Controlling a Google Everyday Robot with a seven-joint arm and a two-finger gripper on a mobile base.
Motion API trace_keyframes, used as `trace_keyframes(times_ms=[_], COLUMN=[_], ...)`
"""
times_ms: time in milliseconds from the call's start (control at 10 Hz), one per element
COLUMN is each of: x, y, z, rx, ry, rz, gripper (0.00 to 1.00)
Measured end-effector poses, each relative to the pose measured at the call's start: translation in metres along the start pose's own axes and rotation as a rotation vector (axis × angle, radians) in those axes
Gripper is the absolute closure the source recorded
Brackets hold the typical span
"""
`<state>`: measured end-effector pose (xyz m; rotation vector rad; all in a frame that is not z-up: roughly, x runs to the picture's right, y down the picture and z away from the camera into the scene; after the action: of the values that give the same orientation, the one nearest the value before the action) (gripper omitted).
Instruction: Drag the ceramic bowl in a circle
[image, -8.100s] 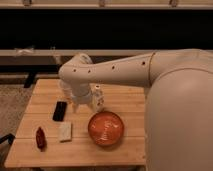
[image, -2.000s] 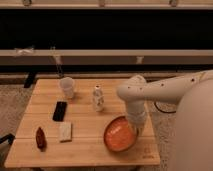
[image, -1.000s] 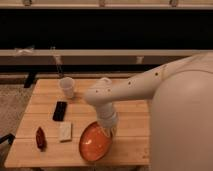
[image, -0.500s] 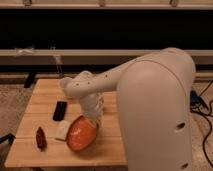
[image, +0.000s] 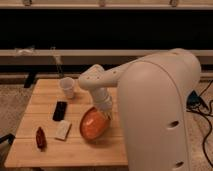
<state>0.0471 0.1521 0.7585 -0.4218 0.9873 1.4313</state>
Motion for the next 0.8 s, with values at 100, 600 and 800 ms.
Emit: trace_keyframes(times_ms=[100, 600, 800], x=[-0.002, 0.019, 0.050], y=[-0.029, -0.113, -0.122], z=[0.008, 0.035, 0.041], rx=[0.022, 0.094, 0.098], ry=[0.006, 0.065, 0.085], rz=[0.033, 0.135, 0.112], gripper=[1.00, 1.00, 1.00])
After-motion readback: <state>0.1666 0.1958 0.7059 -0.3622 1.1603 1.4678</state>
